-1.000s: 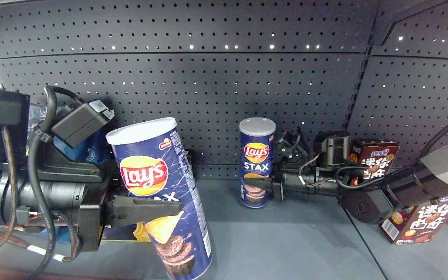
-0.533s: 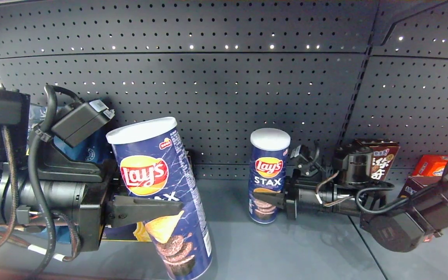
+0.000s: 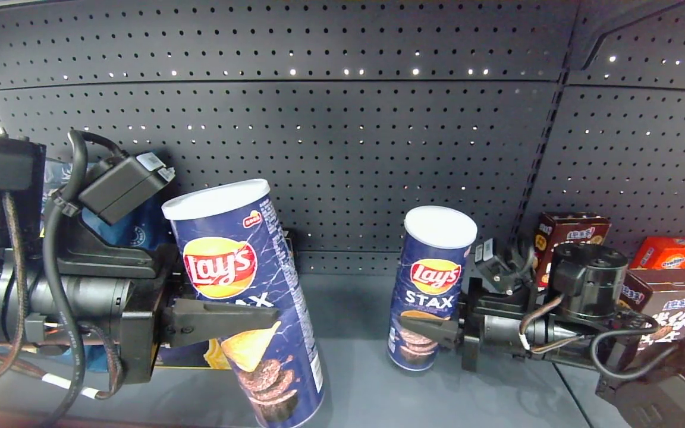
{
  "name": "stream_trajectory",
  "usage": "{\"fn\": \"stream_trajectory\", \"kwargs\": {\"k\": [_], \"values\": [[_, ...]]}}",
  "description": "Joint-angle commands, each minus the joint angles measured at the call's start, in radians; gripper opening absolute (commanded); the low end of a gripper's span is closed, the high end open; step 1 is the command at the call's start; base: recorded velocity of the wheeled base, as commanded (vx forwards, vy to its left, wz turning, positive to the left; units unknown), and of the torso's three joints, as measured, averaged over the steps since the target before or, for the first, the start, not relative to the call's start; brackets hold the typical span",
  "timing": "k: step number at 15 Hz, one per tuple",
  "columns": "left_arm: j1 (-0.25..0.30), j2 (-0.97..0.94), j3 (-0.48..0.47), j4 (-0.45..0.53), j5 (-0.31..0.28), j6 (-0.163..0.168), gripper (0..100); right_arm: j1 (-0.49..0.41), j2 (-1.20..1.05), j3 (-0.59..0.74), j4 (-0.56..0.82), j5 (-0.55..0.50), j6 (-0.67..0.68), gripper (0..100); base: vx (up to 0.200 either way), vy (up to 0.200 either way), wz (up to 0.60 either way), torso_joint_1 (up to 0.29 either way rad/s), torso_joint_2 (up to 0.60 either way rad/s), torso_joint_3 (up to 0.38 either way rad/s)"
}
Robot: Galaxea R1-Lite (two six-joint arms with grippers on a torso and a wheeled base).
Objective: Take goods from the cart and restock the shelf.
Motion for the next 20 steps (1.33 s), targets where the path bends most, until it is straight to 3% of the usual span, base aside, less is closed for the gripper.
{"fn": "stream_trajectory", "kwargs": {"k": [1, 7, 20], "values": [[0.000, 0.001, 0.001, 0.000, 0.000, 0.000, 0, 0.004, -0.030, 0.046, -0.011, 0.000, 0.001, 0, 0.000, 0.000, 0.00, 0.000, 0.00, 0.000], [0.002, 0.006, 0.001, 0.000, 0.000, 0.000, 0, 0.023, -0.064, 0.129, -0.038, 0.000, 0.001, 0, 0.000, 0.000, 0.00, 0.000, 0.00, 0.000], [0.003, 0.009, 0.003, 0.000, 0.002, 0.000, 0, 0.053, -0.018, 0.146, -0.039, 0.000, -0.003, 0, 0.000, 0.000, 0.00, 0.000, 0.00, 0.000]]}}
